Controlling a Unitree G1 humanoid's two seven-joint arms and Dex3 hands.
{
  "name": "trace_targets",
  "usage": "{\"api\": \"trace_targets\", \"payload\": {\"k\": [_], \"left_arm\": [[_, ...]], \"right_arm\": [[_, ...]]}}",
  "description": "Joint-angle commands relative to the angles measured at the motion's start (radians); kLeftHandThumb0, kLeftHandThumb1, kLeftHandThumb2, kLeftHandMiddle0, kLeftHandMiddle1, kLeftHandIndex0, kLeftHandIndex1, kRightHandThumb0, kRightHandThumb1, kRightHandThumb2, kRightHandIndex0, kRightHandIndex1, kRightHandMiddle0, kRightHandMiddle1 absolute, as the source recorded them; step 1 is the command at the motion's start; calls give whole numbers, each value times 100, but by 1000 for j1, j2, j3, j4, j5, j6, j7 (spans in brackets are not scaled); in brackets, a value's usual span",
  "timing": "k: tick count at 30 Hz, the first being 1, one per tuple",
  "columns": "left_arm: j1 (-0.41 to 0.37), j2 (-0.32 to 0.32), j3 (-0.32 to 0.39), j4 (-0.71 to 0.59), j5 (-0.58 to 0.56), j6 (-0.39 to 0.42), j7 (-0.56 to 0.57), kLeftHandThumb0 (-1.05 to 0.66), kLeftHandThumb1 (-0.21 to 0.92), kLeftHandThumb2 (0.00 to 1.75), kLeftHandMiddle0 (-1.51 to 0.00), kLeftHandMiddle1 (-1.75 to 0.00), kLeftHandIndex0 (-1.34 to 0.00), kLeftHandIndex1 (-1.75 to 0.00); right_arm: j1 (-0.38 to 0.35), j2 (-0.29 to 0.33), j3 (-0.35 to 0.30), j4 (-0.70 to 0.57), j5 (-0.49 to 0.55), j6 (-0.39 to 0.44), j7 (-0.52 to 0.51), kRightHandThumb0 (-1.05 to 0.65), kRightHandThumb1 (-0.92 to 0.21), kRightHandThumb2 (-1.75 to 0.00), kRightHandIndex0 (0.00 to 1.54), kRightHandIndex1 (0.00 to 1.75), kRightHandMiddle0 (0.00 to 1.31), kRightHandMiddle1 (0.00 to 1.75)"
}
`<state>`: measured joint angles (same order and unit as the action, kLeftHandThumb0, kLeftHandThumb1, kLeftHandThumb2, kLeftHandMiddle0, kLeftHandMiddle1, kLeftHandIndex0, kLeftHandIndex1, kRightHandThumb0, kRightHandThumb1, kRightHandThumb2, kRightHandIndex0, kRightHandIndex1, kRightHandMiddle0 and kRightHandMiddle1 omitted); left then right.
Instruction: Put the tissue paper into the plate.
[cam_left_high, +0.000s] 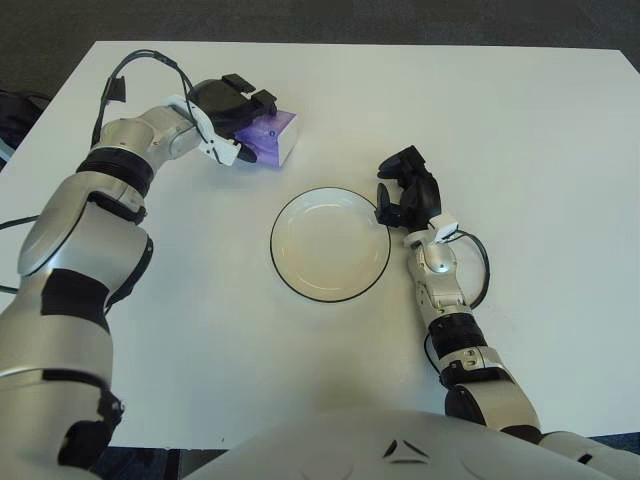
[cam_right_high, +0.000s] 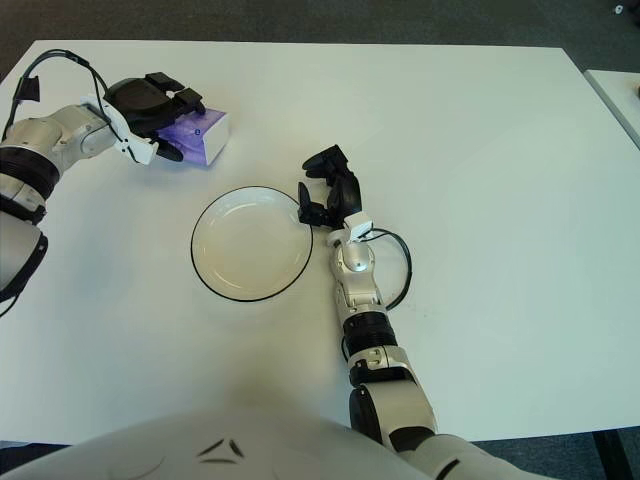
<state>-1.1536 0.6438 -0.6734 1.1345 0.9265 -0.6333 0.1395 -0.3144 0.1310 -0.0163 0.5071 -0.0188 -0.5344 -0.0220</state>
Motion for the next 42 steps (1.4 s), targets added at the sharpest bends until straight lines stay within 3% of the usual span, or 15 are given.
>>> {"api": "trace_targets", "payload": {"k": [1, 4, 16, 24, 32, 37, 42], "left_arm": [[28, 19, 20, -20, -23, -12, -14, -104, 92, 29, 0, 0, 0, -53], [33, 25, 36, -34, -39, -30, 5, -105, 92, 31, 0, 0, 0, -49], [58, 29, 81, -60, -43, -61, 197, -102, 92, 24, -5, -2, 0, -66], [58, 61, 98, -140, -29, -65, 265, -105, 92, 26, -4, -1, 0, -62], [56, 87, 95, -177, -8, -46, 250, -105, 92, 29, 0, 0, 0, -32], [11, 85, 75, -148, 31, -20, 233, -105, 92, 32, 0, 0, 0, -9], [-45, 65, 48, -84, 70, 14, 190, -105, 92, 35, 0, 0, 0, -2]], "right_arm": [[111, 4, -17, 103, 26, 30, -1, -1, -40, -117, 61, 169, 39, 161], [107, 4, -18, 107, 27, 35, -2, -1, -40, -117, 60, 170, 39, 161], [92, 7, -19, 126, 26, 34, -3, -1, -39, -119, 60, 172, 40, 160], [89, 8, -18, 132, 20, 32, -7, -1, -39, -119, 61, 170, 39, 162], [88, 6, -15, 128, 10, 43, -21, -1, -39, -119, 62, 170, 38, 162], [85, 7, -15, 130, 16, 45, -16, -1, -38, -119, 61, 171, 40, 160], [84, 8, -15, 131, 19, 40, -10, -1, -38, -120, 61, 172, 40, 160]]}}
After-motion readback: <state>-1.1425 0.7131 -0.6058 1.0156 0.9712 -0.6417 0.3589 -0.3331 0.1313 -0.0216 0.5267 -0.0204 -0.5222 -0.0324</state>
